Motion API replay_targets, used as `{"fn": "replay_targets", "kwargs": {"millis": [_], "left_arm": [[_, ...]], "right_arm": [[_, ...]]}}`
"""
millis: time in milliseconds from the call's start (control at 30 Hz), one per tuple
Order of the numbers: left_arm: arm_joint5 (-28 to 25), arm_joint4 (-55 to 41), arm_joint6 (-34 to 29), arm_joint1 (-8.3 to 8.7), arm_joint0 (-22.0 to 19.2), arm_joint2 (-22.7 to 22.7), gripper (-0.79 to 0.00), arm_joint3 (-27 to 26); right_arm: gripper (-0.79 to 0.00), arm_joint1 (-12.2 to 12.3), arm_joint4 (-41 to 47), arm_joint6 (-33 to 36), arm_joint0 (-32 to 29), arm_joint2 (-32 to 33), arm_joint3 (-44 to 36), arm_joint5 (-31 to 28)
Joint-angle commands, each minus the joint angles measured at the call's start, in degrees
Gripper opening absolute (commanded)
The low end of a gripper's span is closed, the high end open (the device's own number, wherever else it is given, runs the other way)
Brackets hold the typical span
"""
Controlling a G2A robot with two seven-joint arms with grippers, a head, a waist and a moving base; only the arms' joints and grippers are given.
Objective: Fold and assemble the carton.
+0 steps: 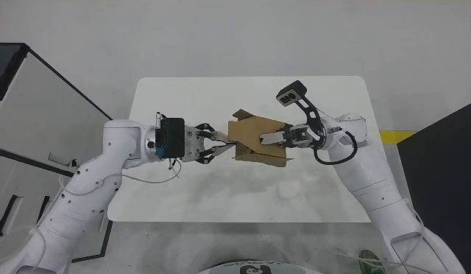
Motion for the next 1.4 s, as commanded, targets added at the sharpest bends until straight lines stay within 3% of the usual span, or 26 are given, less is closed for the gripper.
{"fn": "replay_targets", "kwargs": {"millis": [0, 433, 700, 1100, 1367], "left_arm": [[0.0, -0.1, -0.1, 0.04, 0.1, -0.3, -0.785, -0.2], [1.5, -0.5, -2.3, 0.56, 1.5, -4.2, -0.785, -0.4], [2.6, -1.2, -2.8, 0.48, 1.8, -4.2, -0.785, -1.1], [1.1, -1.8, 3.4, 0.85, 2.4, -8.0, -0.785, -2.6], [1.8, 1.1, 1.0, 0.95, 2.7, -7.9, -0.785, -3.5]], "right_arm": [[-0.785, 0.0, 0.2, 0.0, -0.1, 0.1, 0.0, 0.0], [-0.785, 0.1, 0.7, -0.4, -0.4, 1.6, 0.3, -0.4], [-0.785, 0.1, 1.3, -0.9, -1.0, 1.5, -1.1, -0.9], [-0.785, -0.1, 5.0, -0.6, -2.2, 3.2, 0.1, -0.5], [-0.785, -0.5, 4.7, -1.8, -1.5, 2.5, 2.5, -1.8]]}}
